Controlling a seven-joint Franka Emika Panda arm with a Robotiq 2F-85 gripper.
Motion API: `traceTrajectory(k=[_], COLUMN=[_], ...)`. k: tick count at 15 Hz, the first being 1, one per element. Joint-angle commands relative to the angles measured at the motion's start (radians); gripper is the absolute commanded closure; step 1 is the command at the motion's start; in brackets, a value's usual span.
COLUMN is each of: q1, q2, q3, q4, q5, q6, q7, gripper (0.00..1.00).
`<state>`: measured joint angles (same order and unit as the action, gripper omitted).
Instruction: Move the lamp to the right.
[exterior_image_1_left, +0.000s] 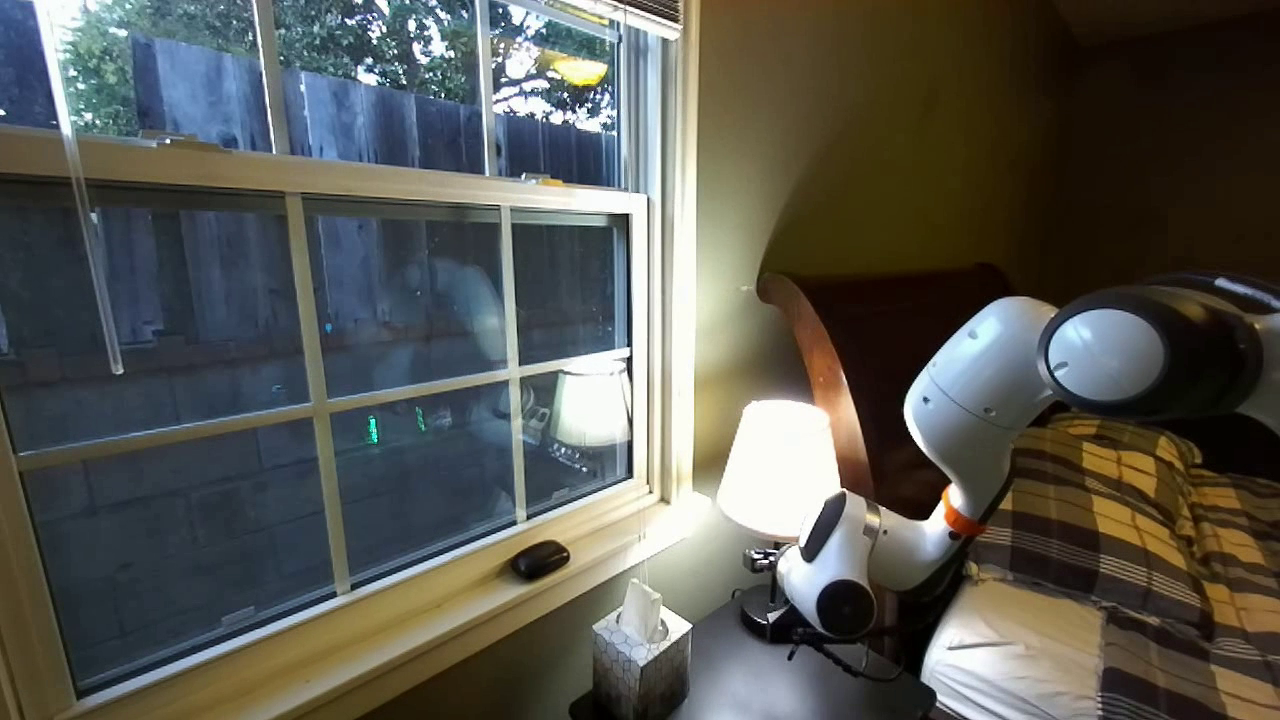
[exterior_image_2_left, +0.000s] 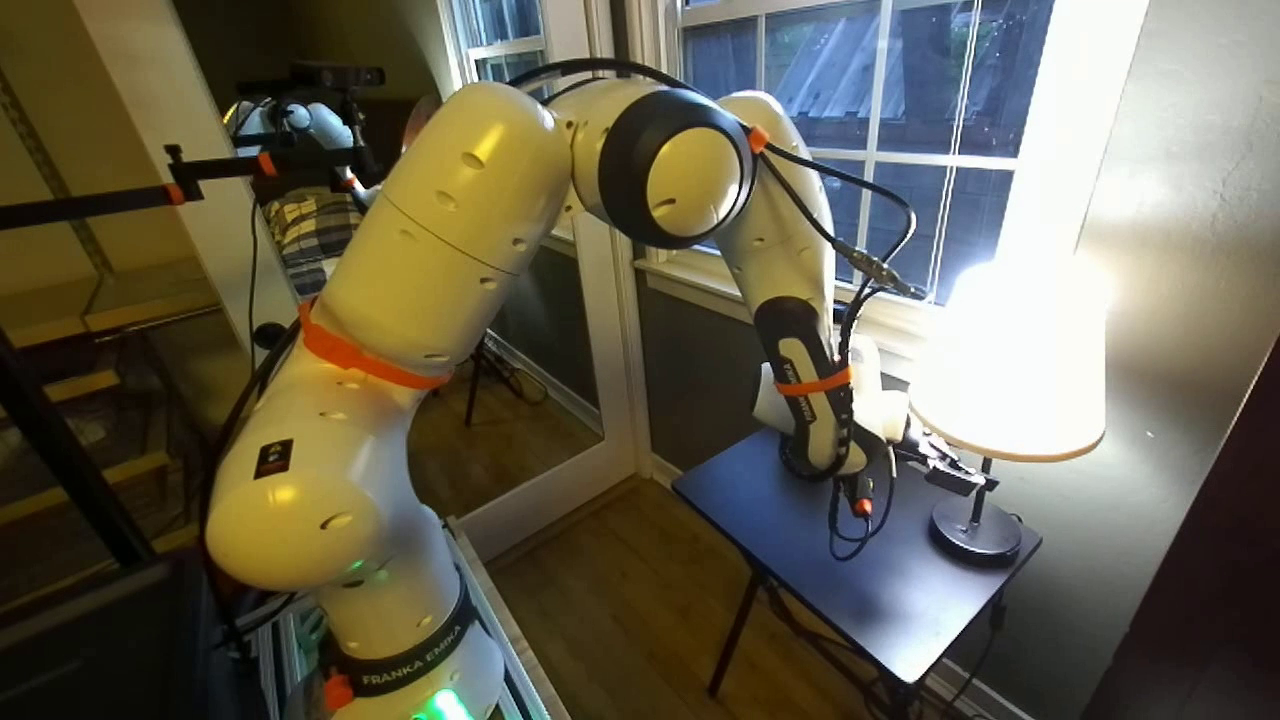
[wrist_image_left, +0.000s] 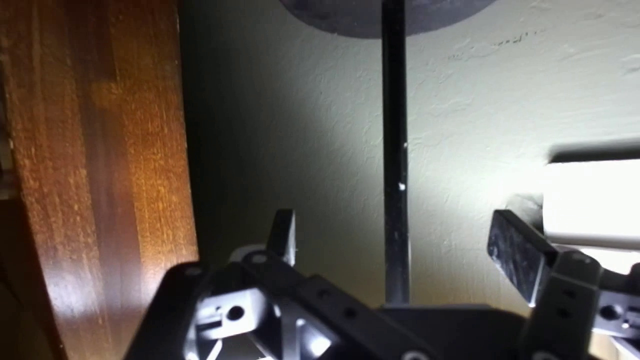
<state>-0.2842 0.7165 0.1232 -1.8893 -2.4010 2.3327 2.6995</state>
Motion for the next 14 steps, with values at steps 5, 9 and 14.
traceTrajectory(k=[5,9,14], q1=[0.010,0.022,-0.012], q2=[-0.035,-0.118,-0.254], q3=[-0.017,-0.010,0.037], q4=[-0.053,-0.135,-0.299], q5=[0.130,0.302,0.703], q6=[0.151,0.254,0.277], q7=[-0.056,-0.151,-0.436], gripper=[0.00,0.00,0.00])
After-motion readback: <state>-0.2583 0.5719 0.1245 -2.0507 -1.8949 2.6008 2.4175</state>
